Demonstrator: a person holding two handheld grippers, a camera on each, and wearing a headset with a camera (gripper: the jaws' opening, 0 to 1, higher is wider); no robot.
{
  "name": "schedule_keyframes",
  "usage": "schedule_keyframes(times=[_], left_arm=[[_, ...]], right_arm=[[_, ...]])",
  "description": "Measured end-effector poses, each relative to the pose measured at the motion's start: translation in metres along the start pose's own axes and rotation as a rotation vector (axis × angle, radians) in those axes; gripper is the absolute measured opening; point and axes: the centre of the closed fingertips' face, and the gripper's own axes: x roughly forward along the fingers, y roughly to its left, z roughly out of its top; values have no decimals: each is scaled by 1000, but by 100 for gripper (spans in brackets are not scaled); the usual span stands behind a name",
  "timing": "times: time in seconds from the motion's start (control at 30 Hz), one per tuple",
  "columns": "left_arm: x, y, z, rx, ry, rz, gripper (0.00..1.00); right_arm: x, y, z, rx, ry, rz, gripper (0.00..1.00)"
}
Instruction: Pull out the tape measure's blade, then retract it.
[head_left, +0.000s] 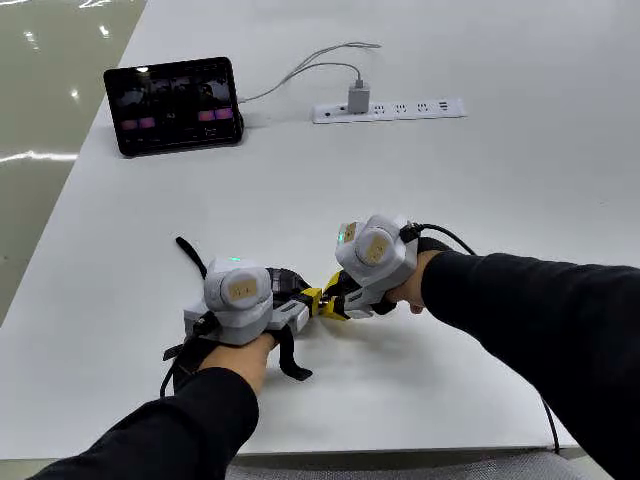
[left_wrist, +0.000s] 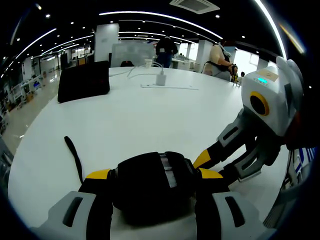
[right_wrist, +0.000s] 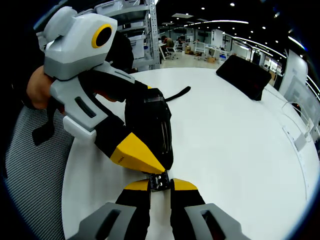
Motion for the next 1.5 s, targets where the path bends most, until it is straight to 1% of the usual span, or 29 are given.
schedule_keyframes(times=[1.1, 1.17, 1.37, 1.47, 1.5], left_arm=[[1, 1, 0, -5, -11, 0, 62], [1, 1, 1, -5, -11, 4, 63], [1, 1, 1, -8, -23, 7, 64], [1, 1, 1, -3, -24, 5, 64], [0, 1, 1, -3, -26, 5, 64]], right_arm=[[4, 1, 4, 11, -13, -2, 12], [4, 1, 4, 3, -13, -3, 12], [4, 0, 5, 7, -12, -8, 12], [4, 1, 5, -17, -17, -26, 12], [4, 1, 5, -38, -13, -34, 13]])
